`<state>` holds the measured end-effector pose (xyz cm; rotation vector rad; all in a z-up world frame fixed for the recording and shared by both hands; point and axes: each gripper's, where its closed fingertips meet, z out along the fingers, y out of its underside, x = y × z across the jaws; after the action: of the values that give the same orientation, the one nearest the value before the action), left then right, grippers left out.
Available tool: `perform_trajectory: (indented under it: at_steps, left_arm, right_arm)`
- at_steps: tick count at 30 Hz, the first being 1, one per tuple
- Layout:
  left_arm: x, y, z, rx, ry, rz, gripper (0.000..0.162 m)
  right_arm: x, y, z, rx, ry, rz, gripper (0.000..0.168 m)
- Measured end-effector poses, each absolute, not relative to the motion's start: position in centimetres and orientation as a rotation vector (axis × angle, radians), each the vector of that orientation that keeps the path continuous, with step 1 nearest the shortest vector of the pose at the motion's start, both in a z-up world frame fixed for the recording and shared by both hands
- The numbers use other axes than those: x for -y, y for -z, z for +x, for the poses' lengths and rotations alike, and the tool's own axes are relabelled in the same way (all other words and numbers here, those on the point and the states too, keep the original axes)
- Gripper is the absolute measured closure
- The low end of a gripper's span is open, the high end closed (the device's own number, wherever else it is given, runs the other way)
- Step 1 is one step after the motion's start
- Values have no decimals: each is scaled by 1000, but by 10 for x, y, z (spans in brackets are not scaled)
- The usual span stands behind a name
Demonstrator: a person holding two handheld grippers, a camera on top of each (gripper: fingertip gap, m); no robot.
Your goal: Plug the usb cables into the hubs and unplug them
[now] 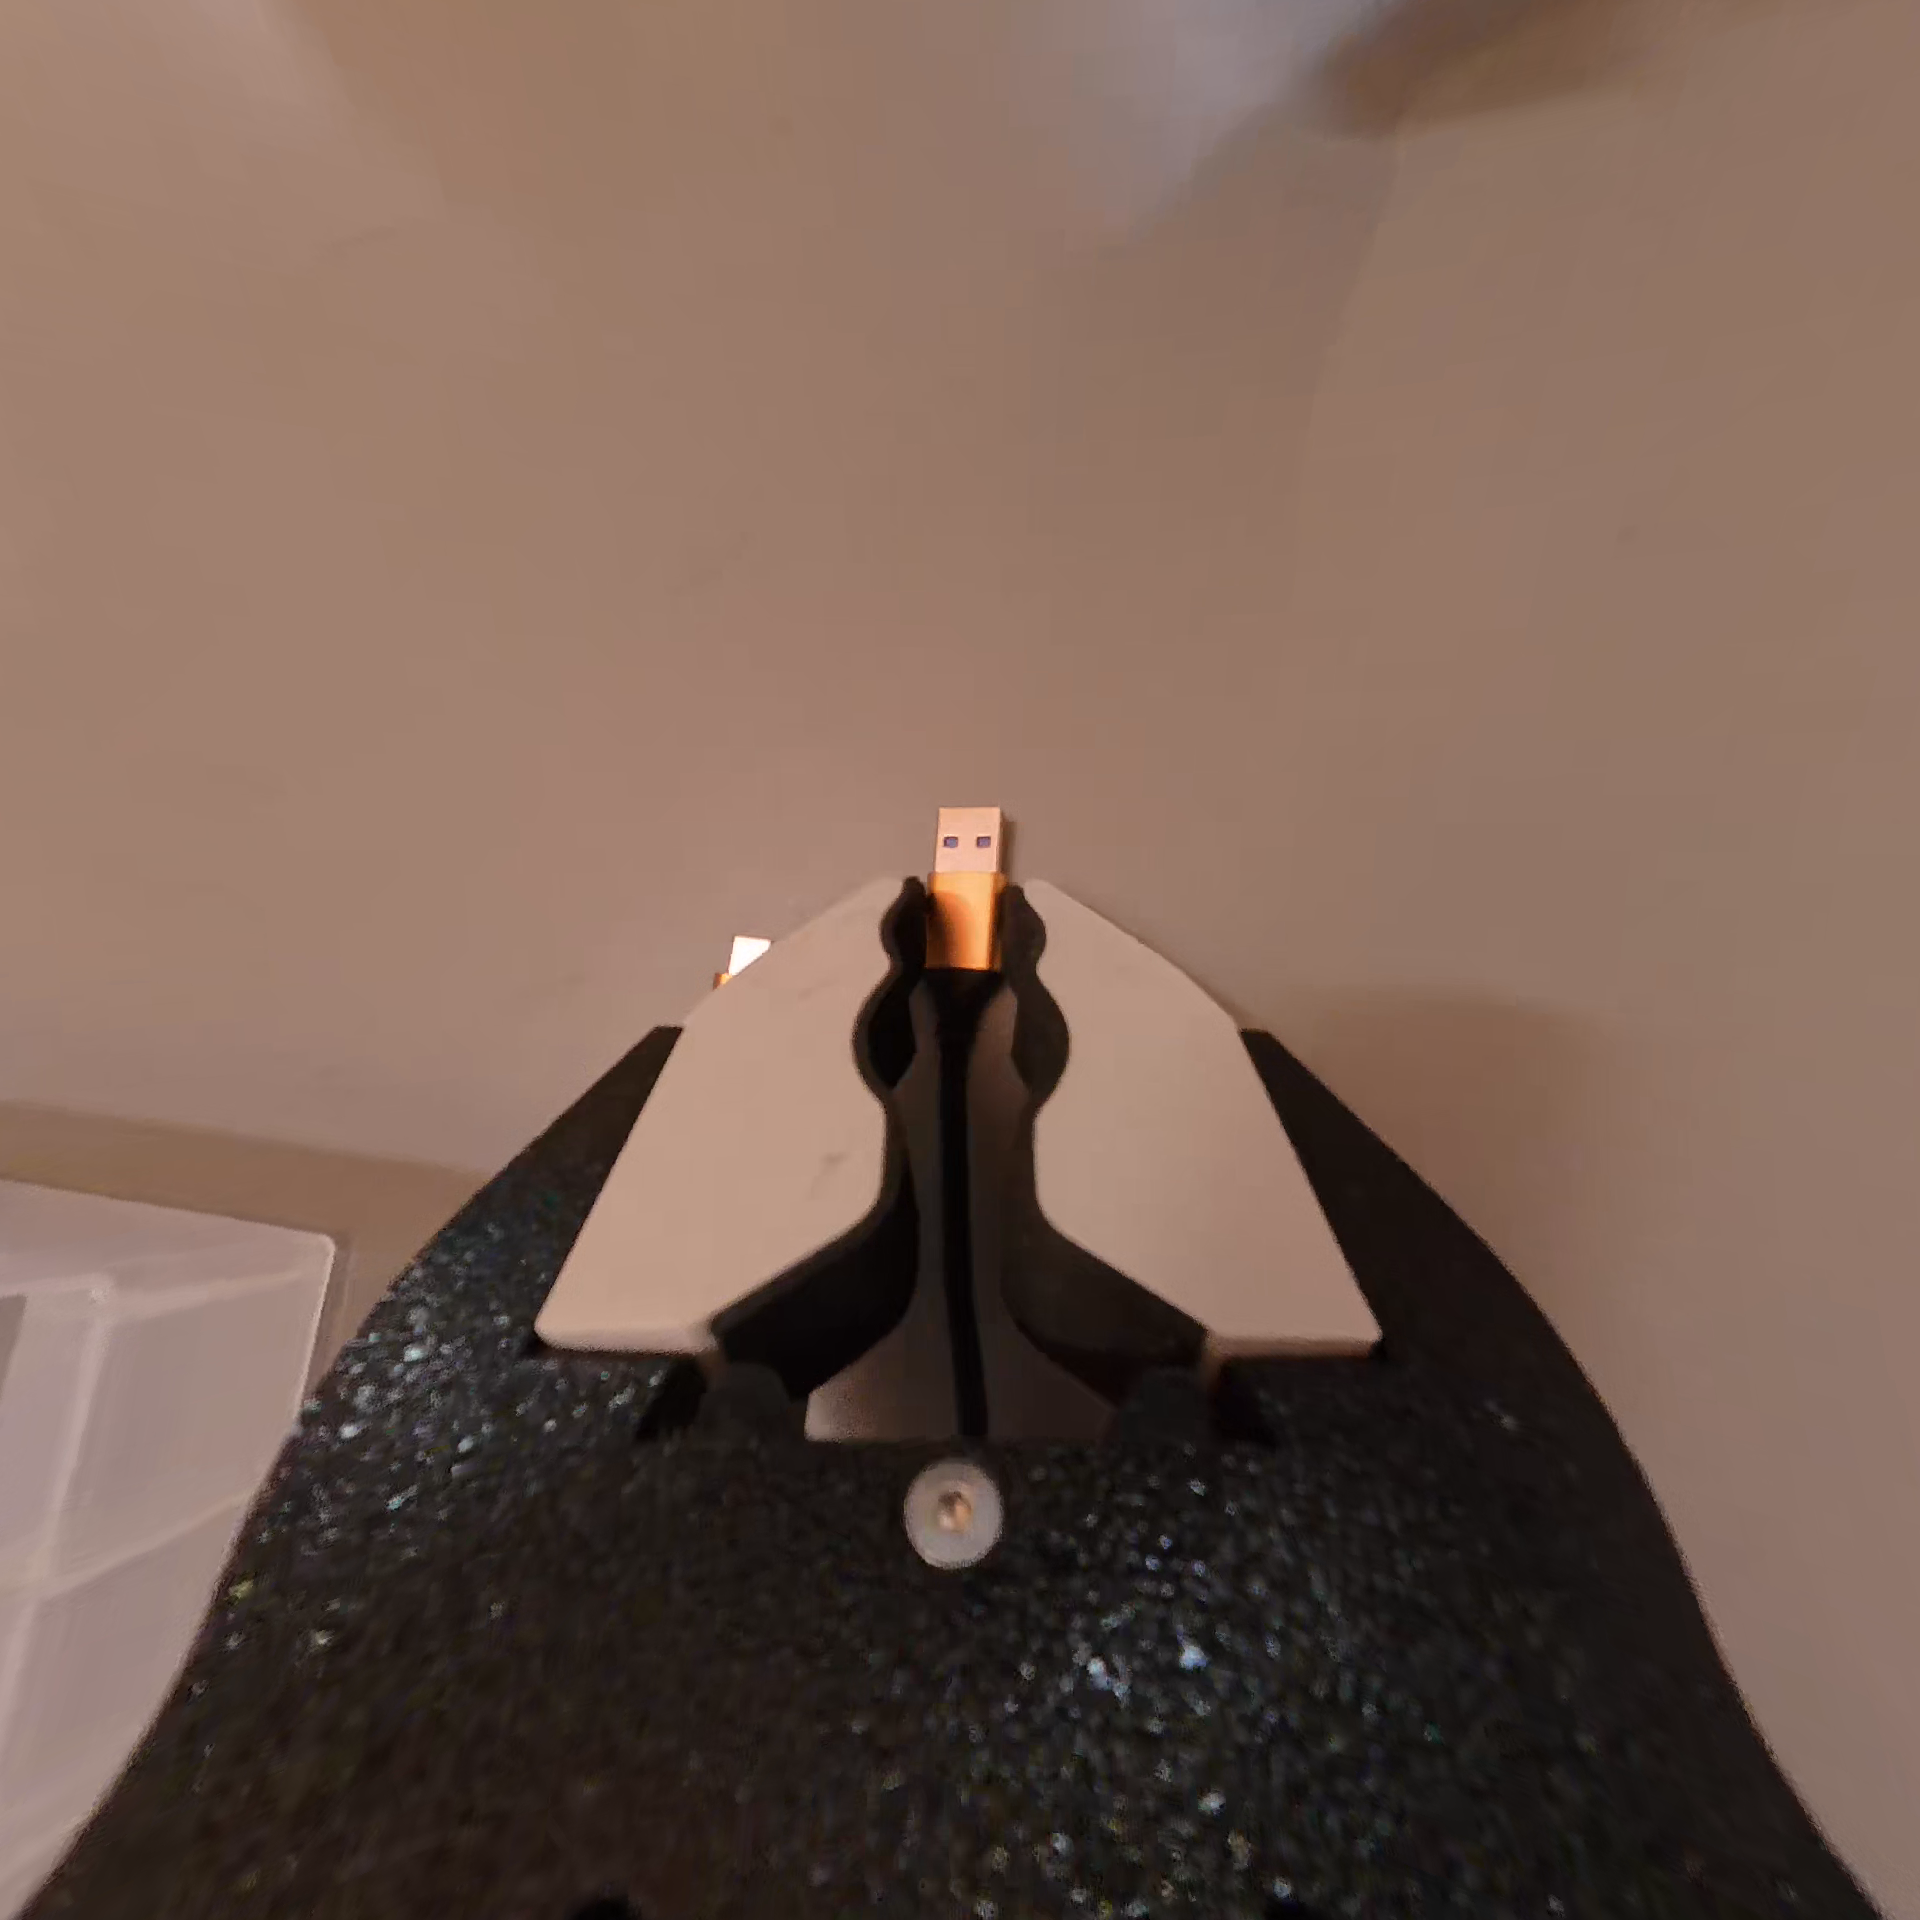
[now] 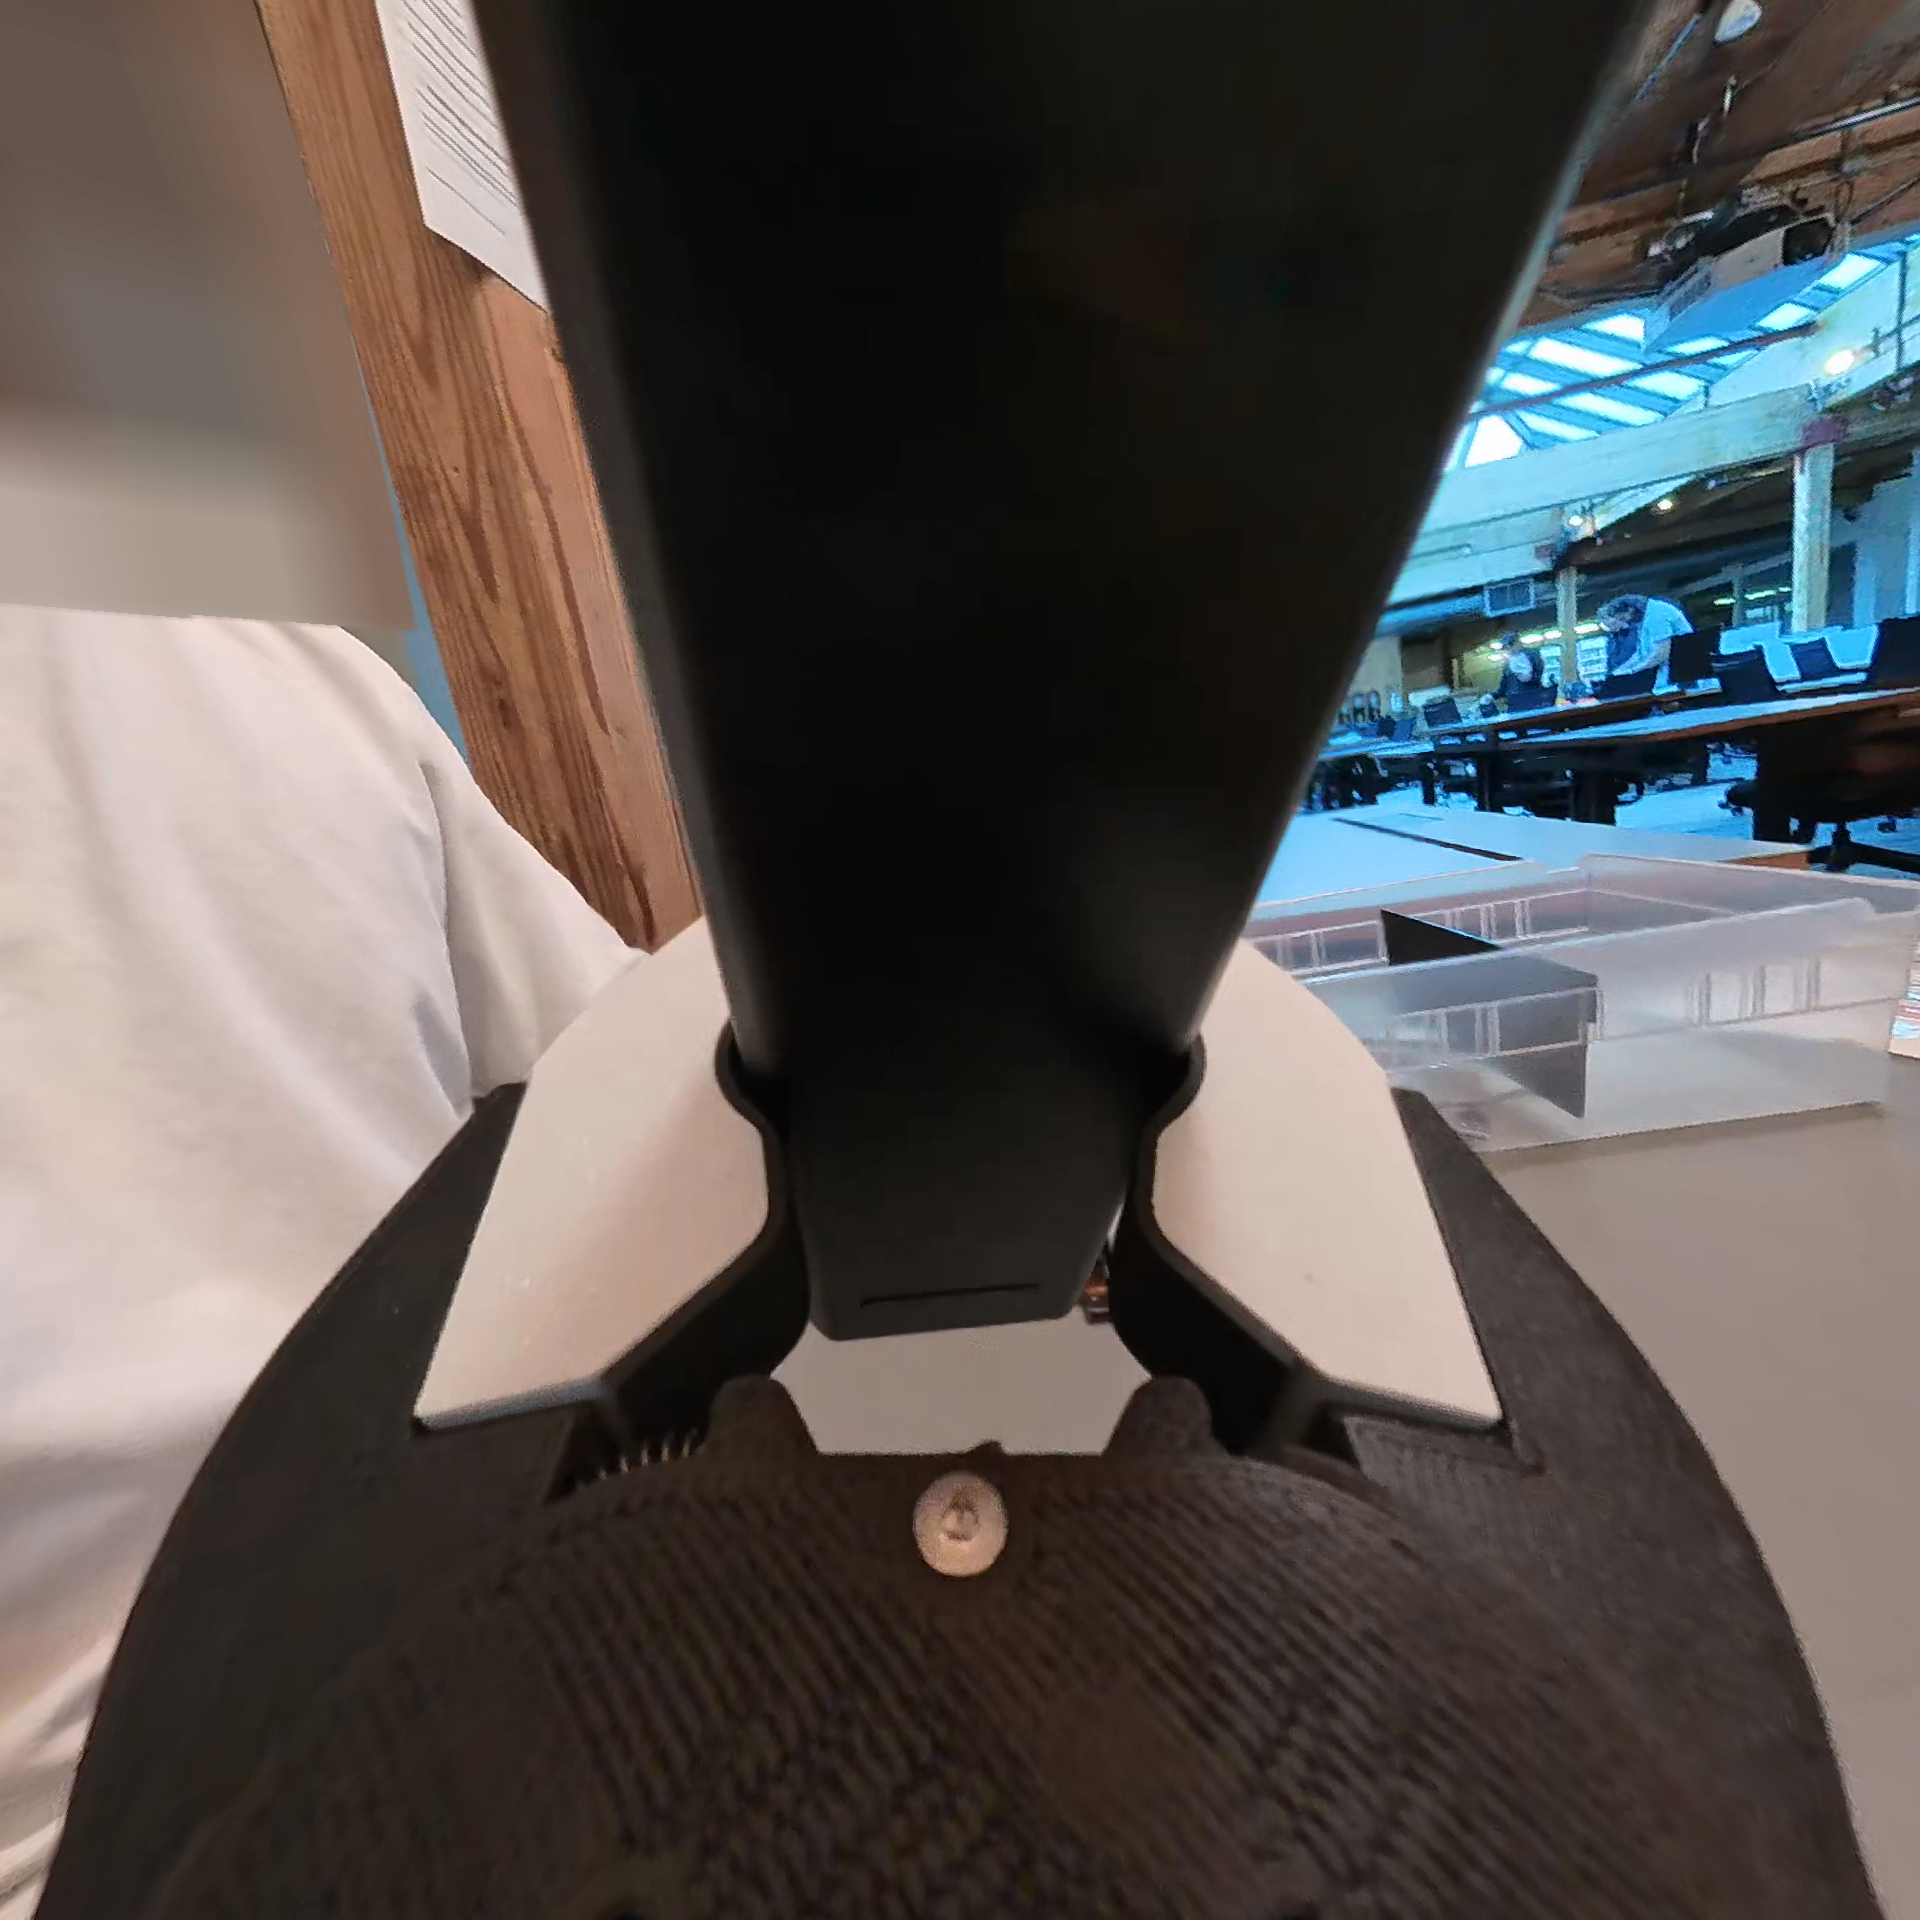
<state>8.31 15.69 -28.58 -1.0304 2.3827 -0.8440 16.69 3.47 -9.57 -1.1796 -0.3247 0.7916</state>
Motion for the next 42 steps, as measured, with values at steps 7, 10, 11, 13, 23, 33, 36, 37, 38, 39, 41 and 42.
perform_trajectory:
  at_steps: [7,10,11,13,23,33,36,37,38,39,41,42]
  left_arm:
    - [-160,271,87,-2247,1026,-1121,162]
    - [-152,244,87,-2121,1329,-1184,162]
    - [-150,234,87,-2069,1433,-1198,162]
    - [-152,214,88,-1953,1609,-1194,162]
    - [-174,271,76,-2359,794,-1098,141]
    - [-173,285,90,-2281,963,-1283,155]
    - [-159,249,90,-2126,1394,-1313,155]
    - [-153,231,89,-2051,1579,-1302,155]
    - [-149,215,86,-1995,1733,-1269,155]
    - [-146,202,82,-1952,1849,-1218,155]
    - [-140,182,76,-1901,1989,-1127,155]
    - [-137,175,73,-1891,2037,-1089,155]
  right_arm:
    - [-52,111,165,320,-644,-1364,95]
    - [-61,122,166,306,-580,-1471,95]
    - [-63,124,166,304,-565,-1494,95]
    - [-67,128,165,306,-545,-1523,95]
    - [-67,132,166,316,-521,-1549,95]
    - [-66,131,168,322,-497,-1556,95]
    - [-64,133,170,324,-474,-1573,95]
    - [-64,133,170,324,-473,-1572,95]
    - [-64,132,170,324,-473,-1570,95]
    - [-64,132,170,325,-472,-1570,95]
    - [-65,133,168,334,-473,-1575,95]
    - [-66,134,167,340,-470,-1582,95]
